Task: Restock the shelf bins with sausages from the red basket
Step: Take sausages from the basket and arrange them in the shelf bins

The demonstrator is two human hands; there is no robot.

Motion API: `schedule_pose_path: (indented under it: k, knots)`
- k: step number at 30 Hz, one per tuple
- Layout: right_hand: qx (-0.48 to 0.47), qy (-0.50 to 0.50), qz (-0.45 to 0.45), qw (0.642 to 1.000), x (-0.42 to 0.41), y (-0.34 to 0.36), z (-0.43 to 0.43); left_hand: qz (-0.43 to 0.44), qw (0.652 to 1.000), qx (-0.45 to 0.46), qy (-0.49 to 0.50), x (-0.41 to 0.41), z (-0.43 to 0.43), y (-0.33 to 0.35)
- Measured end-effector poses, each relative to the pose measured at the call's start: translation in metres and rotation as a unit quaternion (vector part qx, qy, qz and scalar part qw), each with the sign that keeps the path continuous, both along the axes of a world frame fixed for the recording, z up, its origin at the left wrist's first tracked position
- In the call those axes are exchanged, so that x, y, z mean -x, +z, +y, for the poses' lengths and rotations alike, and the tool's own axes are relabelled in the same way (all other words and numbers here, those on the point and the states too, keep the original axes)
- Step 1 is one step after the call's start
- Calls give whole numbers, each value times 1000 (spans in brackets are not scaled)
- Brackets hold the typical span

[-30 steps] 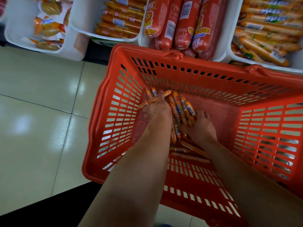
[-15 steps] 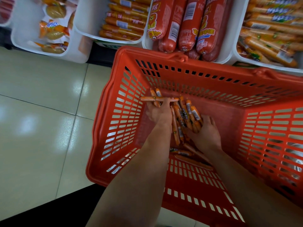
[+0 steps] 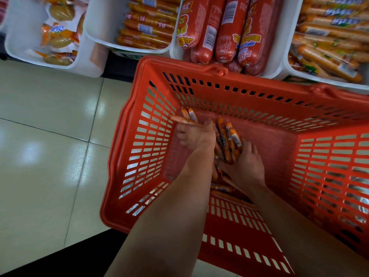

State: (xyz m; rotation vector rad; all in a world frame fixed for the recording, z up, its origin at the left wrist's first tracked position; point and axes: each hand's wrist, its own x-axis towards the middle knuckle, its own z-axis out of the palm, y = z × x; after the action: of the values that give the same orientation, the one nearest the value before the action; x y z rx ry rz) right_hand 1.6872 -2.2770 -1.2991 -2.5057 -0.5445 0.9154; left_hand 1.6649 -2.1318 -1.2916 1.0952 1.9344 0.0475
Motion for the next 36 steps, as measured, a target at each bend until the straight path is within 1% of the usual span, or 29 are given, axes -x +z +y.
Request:
schedule_pose_path:
  k: [3, 7, 10, 13, 17, 20, 27, 30, 33, 36]
  knots:
    - [19, 23, -3, 1000, 2, 1, 9, -19, 996, -56, -69, 20, -8, -5]
    - [50, 29, 7, 998, 0, 3, 15, -40, 989, -86, -114, 39, -11, -8]
    - [58, 12, -5, 998, -1, 4, 13, -22, 982, -76, -170, 41, -13, -7]
    - [52, -17, -34, 998, -6, 4, 7, -8, 981, -50, -188, 37, -15, -8]
    - [50, -16, -5, 999, -15, 2, 1, -3, 977, -17, -213, 31, -19, -4]
    - [52, -7, 13, 999, -15, 2, 3, -5, 970, -14, -242, 30, -24, 0]
    - [55, -10, 1, 998, -18, 4, 14, -28, 957, -20, -289, 33, -24, 2]
    - [64, -3, 15, 998, -29, 7, 12, -44, 949, -28, -310, 33, -21, 4]
    - [45, -7, 25, 999, -37, 8, 3, -44, 944, -30, -325, 36, -17, 6]
    - [10, -31, 85, 996, -41, 12, -10, -59, 940, -47, -334, 39, -13, 17]
